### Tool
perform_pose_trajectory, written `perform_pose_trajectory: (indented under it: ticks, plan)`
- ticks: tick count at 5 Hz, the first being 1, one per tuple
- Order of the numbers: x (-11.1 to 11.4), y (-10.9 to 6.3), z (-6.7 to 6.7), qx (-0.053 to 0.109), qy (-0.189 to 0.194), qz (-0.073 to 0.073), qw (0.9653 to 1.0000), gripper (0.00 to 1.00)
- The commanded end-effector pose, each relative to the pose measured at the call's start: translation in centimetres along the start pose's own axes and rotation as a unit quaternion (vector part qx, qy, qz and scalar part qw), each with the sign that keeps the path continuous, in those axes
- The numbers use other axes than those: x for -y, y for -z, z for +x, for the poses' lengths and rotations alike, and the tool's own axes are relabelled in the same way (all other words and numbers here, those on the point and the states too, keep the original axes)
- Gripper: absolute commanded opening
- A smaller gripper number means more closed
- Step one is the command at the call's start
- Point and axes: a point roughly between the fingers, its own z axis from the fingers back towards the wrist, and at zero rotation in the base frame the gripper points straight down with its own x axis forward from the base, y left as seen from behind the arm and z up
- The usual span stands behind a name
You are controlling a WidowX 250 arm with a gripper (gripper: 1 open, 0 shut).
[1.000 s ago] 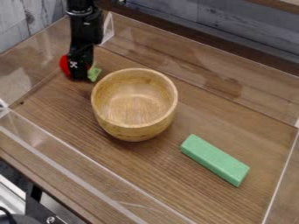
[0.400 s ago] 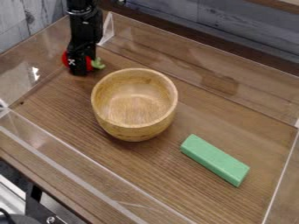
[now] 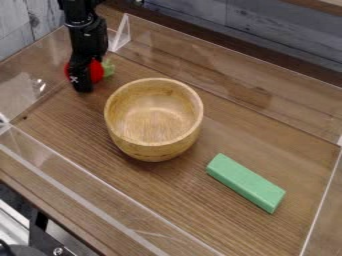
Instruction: Move the red object to the right side of the table
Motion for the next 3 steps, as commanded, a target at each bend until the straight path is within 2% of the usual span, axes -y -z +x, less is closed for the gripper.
perform_pose_trajectory:
  ticks: [1,2,3]
  plan:
    - [0.4,-3.7,-0.5,-0.008,-0.014,0.029,0.9994,0.00]
    - [1.2,-6.0,-0.2,-0.011,-0.027,0.037,0.9989,0.00]
    - [1.9,-8.0,2.1,-0.008,-0.048,0.044,0.9979,0.00]
